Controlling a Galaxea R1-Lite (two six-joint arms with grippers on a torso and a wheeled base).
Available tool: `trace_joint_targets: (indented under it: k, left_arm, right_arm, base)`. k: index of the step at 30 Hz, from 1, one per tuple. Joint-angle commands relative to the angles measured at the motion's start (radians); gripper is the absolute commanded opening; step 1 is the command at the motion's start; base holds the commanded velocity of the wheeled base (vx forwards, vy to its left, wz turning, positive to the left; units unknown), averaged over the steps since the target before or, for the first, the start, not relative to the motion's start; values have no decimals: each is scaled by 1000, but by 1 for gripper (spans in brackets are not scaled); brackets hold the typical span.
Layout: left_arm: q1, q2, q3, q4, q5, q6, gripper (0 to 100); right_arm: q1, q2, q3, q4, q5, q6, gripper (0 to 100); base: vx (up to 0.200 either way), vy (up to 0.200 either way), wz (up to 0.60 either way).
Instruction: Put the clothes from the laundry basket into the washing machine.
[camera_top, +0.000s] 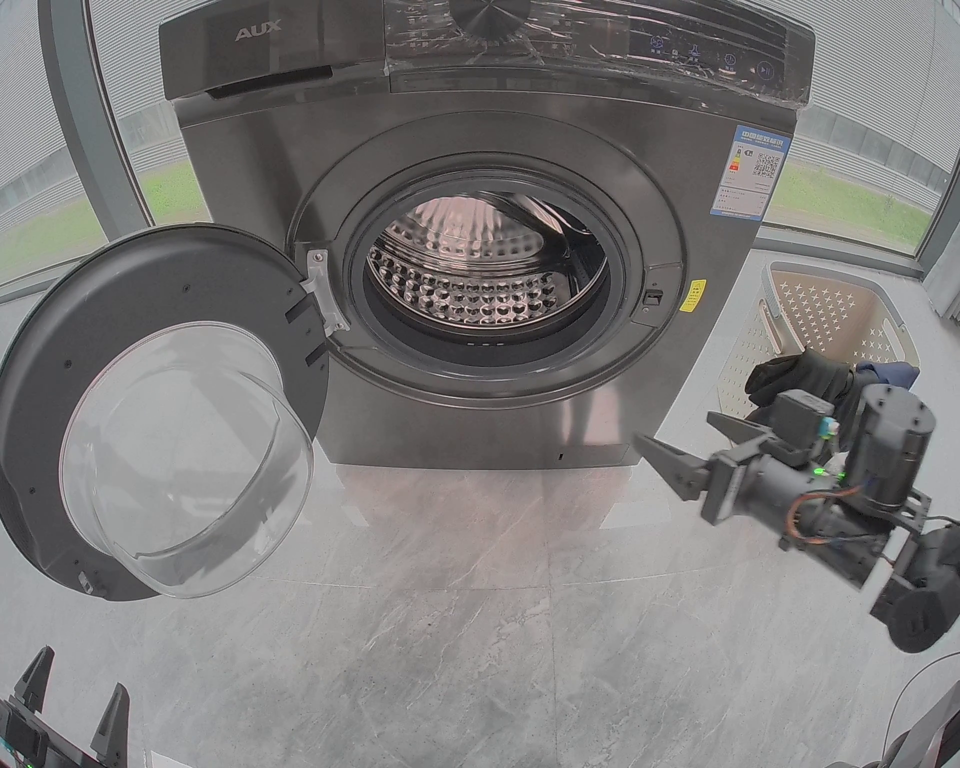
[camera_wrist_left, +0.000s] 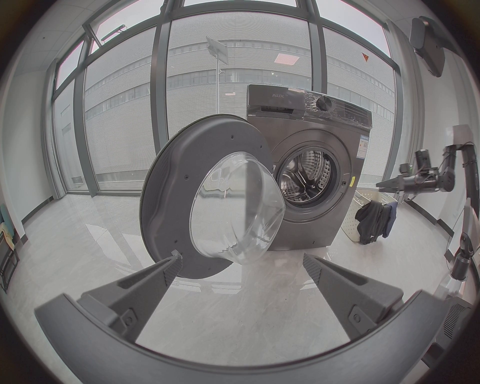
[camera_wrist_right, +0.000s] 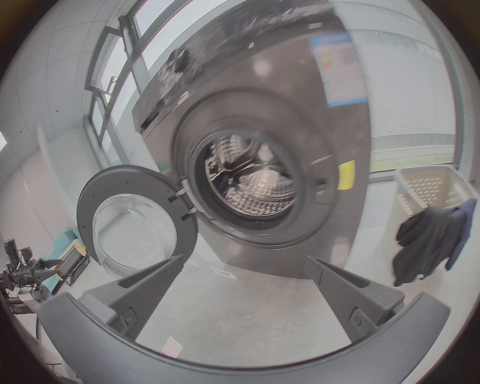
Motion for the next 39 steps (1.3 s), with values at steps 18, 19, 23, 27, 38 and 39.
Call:
trace_joint_targets:
  k: [18,19,23,27,38,39]
  left_arm:
    - [-4,-4,13,0,0,-9,100]
    - [-4,-4,13,0,0,-7,100]
    - [-4,-4,13,0,0,-9,100]
    - [-4,-3,13,0,0,-10,100]
    - [-2,-6,13,0,0,-10,100]
    - [-2,-6,13,0,0,-10,100]
  right_arm:
    - [-541,-1573,477,1067,16,-77,100]
    - [-574,-1594,477,1075,24,-91,100]
    - [-574,-1620,477,1085,33,-108,100]
    - [-571,-1624,477,1105,24,-114,100]
    - [-570,-1624,477,1121,44,-140,100]
    - [-570,-1624,477,1121,44,-140,100]
  base:
    - [0,0,0]
    - [0,0,0]
    - [0,0,0]
    - [0,0,0]
    - [0,-55,0]
    - [0,-200,0]
